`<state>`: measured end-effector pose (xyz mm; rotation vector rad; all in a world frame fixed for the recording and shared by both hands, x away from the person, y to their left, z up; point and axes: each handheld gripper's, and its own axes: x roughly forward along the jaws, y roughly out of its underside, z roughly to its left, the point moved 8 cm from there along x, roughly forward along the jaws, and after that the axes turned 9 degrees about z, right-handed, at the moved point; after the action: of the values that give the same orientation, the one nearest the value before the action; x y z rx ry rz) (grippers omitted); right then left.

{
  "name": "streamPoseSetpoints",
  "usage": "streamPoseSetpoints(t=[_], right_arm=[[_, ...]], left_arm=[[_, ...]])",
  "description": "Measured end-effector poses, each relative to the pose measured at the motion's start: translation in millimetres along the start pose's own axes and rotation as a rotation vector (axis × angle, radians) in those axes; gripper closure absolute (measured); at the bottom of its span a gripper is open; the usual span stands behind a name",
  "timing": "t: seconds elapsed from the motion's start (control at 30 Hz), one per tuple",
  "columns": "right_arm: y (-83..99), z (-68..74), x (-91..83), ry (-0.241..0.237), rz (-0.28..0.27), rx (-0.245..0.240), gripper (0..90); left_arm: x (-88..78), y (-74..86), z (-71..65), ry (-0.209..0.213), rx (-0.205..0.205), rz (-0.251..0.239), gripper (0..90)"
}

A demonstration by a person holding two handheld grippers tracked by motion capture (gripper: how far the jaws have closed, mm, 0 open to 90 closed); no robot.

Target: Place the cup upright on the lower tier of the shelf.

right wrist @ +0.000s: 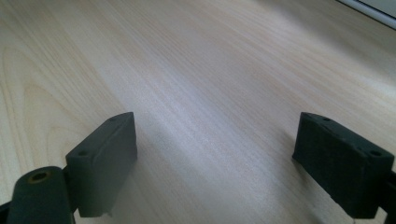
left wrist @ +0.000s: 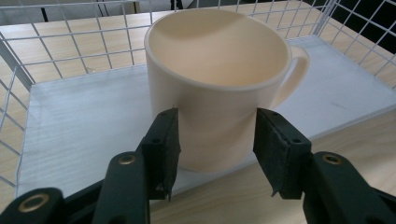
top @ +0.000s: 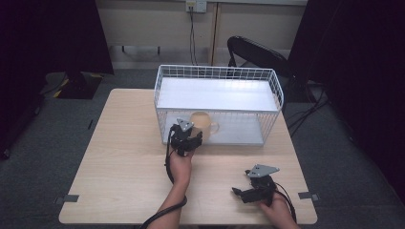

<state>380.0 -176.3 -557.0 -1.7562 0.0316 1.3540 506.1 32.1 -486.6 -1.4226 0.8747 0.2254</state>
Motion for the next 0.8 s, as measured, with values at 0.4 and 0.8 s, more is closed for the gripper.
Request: streamPoseSetpoints(t=[0.4,0.8], right_arm=[[0.0,0.0,0.0,0.000,0.000,0.000,12.6],[-0.2,-0.1,0.1,0.000,0.000,0.001,12.5]], left_arm=[[1.6,-1.0,1.7,0.003,0.000,0.004,53.6],[0.5,-2.7,2.5,0.004,0.005,0.003,54.8]])
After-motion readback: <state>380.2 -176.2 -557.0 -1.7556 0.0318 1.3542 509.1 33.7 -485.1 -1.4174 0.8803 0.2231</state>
